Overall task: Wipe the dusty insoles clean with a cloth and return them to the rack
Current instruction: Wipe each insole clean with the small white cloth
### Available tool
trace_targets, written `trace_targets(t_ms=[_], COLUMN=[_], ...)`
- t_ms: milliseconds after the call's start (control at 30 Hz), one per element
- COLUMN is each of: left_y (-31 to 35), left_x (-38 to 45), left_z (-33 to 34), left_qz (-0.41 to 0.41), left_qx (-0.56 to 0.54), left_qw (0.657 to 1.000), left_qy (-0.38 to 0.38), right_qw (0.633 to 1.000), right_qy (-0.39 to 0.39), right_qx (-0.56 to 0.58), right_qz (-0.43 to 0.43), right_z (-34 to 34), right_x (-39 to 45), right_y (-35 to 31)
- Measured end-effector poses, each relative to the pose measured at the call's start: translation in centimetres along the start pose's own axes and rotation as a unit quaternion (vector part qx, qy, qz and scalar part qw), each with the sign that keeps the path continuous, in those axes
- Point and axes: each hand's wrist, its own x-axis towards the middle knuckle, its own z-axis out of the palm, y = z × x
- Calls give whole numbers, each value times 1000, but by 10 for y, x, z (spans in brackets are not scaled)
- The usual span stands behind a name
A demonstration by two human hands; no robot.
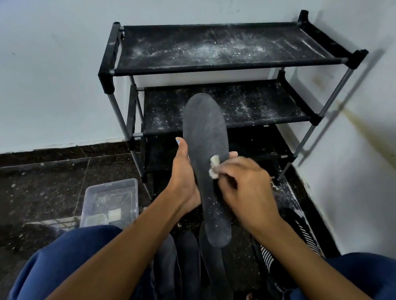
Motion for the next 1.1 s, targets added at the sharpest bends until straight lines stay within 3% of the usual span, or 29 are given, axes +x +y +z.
trace_targets(t_ms=[133,267,367,500,567,700,767,900,1000,1100], left_y=[3,-1,-8,-1,3,4,4,6,10,12], left_x=[0,-3,-7,-9,-9,-12,-11,-5,-5,-5], left_z=[-4,0,3,2,1,5,6,-2,-1,-1], left_qz=[-14,-35,-69,-84,-58,-46,-52,-43,-26,-13], left_qx=[-30,10,56,39,7,-13,-7,-42,-62,-56], left_qw=[999,999,996,996,998,998,997,998,997,998], left_qy=[6,6,17,-3,-16,-50,-48,-30,-38,-30], right_qw=[994,999,998,989,990,1000,1000,991,999,999], right_qy=[-67,13,31,-58,-88,3,-2,-94,-44,-43], right_qx=[79,44,35,136,112,-13,15,87,18,6], right_qz=[-23,26,30,-3,-18,0,-15,-26,21,-15], right_z=[3,5,8,3,0,1,5,5,3,5], right_x=[-4,-1,-1,-4,-3,1,-4,-9,-4,-10], right_y=[-5,8,8,-5,-3,8,0,-4,7,-5])
